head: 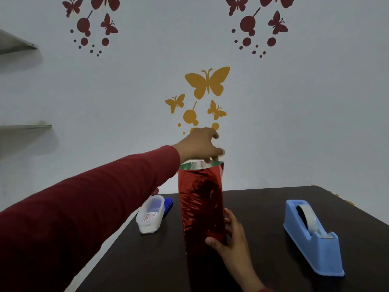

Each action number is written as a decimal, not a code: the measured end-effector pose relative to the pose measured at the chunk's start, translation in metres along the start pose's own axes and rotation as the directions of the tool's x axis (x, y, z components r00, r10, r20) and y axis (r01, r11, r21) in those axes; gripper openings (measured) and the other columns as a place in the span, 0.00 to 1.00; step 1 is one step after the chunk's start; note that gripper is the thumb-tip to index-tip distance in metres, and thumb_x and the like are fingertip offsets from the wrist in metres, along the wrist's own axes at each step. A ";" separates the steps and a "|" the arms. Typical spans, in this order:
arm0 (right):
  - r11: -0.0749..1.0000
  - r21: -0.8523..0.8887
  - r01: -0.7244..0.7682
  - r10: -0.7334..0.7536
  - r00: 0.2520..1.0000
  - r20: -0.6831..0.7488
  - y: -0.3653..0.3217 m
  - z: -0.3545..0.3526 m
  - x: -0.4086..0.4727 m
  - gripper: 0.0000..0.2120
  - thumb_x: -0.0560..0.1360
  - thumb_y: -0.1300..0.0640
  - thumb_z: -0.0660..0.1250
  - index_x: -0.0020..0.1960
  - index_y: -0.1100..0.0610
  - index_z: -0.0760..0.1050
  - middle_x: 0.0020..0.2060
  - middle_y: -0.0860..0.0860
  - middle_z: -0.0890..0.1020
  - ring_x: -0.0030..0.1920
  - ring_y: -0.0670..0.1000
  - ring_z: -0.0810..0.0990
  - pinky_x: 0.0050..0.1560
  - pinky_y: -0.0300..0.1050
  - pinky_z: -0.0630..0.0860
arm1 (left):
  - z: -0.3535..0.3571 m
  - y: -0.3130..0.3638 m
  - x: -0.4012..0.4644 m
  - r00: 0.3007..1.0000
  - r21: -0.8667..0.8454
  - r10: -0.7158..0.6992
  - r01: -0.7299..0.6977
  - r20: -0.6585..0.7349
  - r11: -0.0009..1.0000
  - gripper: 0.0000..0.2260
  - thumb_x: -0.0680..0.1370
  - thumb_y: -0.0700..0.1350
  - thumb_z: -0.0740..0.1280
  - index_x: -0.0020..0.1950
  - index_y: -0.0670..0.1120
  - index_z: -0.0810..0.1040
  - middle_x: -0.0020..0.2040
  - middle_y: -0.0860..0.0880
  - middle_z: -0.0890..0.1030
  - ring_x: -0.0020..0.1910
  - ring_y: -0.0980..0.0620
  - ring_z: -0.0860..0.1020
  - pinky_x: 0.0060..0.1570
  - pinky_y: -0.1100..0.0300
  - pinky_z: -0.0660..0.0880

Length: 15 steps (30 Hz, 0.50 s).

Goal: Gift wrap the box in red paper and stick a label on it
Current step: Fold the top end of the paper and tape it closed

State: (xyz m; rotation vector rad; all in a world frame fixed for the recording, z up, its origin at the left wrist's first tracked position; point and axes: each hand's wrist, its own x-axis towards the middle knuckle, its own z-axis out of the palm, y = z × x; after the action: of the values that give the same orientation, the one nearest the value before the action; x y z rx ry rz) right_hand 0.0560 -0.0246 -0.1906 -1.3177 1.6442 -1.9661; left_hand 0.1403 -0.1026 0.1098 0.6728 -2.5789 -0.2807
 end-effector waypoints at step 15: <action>0.999 0.004 -0.039 0.039 0.999 0.008 -0.009 0.001 0.000 0.48 0.63 0.40 0.83 0.75 0.31 0.60 0.71 0.41 0.68 0.70 0.47 0.71 0.68 0.51 0.71 | -0.064 -0.045 -0.030 0.941 0.187 0.058 -0.126 0.335 0.974 0.09 0.78 0.53 0.73 0.56 0.53 0.85 0.44 0.58 0.87 0.46 0.62 0.84 0.53 0.61 0.75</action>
State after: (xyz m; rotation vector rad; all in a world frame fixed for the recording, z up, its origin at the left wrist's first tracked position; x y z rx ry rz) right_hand 0.0592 -0.0223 -0.1828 -1.2808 1.6485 -1.9390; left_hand 0.2130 -0.1313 0.1405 0.6165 -2.9803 -0.0994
